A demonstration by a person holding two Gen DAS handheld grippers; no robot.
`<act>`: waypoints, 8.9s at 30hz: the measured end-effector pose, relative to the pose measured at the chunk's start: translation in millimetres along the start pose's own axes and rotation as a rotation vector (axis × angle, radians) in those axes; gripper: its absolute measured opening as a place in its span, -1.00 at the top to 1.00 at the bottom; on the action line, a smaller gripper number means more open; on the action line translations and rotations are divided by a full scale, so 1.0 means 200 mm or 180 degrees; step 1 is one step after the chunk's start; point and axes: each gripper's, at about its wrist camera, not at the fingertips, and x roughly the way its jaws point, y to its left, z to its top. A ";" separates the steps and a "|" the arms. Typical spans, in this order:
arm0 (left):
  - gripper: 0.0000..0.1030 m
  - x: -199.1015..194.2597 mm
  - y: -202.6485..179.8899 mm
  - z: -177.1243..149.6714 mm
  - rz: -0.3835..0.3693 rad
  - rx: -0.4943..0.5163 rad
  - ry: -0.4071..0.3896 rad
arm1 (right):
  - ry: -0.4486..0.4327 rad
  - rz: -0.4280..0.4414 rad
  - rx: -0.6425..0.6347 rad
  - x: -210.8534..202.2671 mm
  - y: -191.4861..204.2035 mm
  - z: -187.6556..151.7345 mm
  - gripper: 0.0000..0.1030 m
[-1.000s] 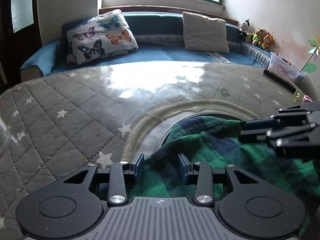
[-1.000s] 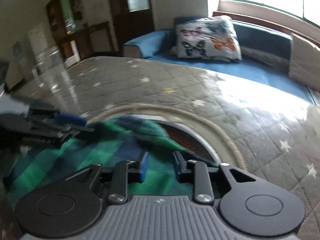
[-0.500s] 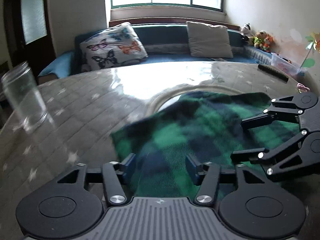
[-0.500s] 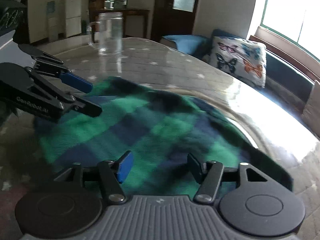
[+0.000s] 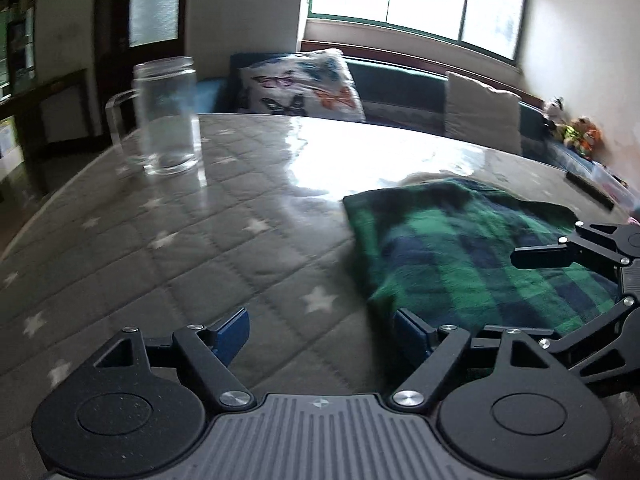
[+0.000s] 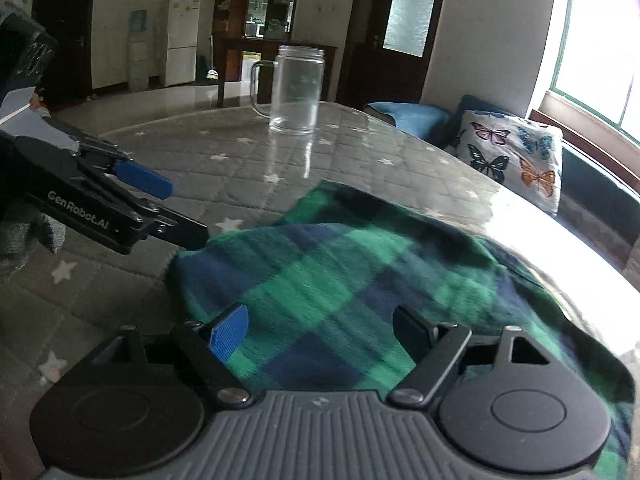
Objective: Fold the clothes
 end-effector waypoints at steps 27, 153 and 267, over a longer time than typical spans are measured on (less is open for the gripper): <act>-0.61 0.01 -0.17 0.07 -0.0160 0.0050 -0.0134 | -0.0028 0.0135 0.0258 -0.19 0.00 -0.11 -0.59; -0.87 0.26 0.04 0.23 -0.0841 -0.1294 0.0460 | -0.0243 0.0444 -0.0040 -0.09 0.12 0.01 0.91; 0.00 0.43 -1.29 0.46 -0.1633 -0.1226 0.1008 | -0.0223 -0.0172 0.1720 -0.85 -0.60 -0.84 -0.08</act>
